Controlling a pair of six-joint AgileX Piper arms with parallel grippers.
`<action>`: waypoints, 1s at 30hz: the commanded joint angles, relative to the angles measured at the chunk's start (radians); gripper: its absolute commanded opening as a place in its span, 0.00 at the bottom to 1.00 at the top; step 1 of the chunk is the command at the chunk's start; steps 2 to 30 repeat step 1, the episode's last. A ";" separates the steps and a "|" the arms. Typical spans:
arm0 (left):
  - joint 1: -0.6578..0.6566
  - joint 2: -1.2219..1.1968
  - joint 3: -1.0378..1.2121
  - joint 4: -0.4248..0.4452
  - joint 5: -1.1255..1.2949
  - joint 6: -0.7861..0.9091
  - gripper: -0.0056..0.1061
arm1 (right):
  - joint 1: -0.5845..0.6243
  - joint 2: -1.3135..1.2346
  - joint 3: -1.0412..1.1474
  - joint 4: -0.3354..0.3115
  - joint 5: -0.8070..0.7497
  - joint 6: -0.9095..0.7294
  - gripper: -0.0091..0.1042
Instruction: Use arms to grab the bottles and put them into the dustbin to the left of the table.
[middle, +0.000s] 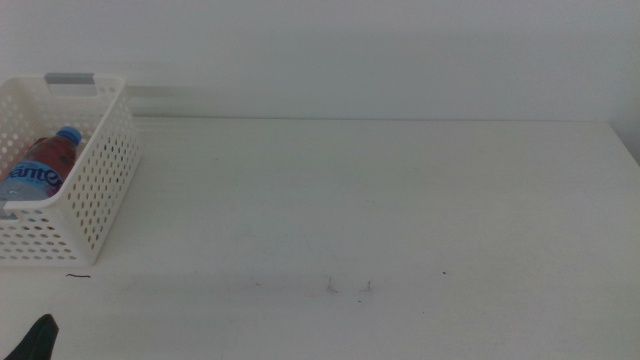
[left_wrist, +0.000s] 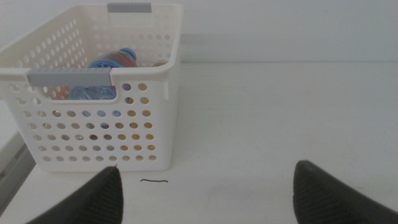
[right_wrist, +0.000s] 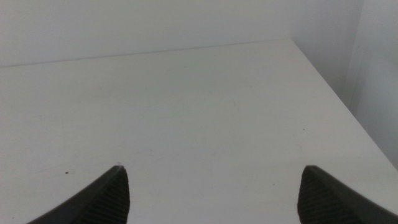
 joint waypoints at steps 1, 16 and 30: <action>0.001 -0.004 0.001 0.000 -0.012 -0.007 0.89 | -0.008 -0.004 0.004 -0.003 -0.006 -0.008 0.86; 0.001 -0.004 0.001 0.000 -0.012 -0.007 0.89 | -0.008 -0.004 0.004 -0.003 -0.006 -0.008 0.86; 0.001 -0.004 0.001 0.000 -0.012 -0.007 0.89 | -0.008 -0.004 0.004 -0.003 -0.006 -0.008 0.86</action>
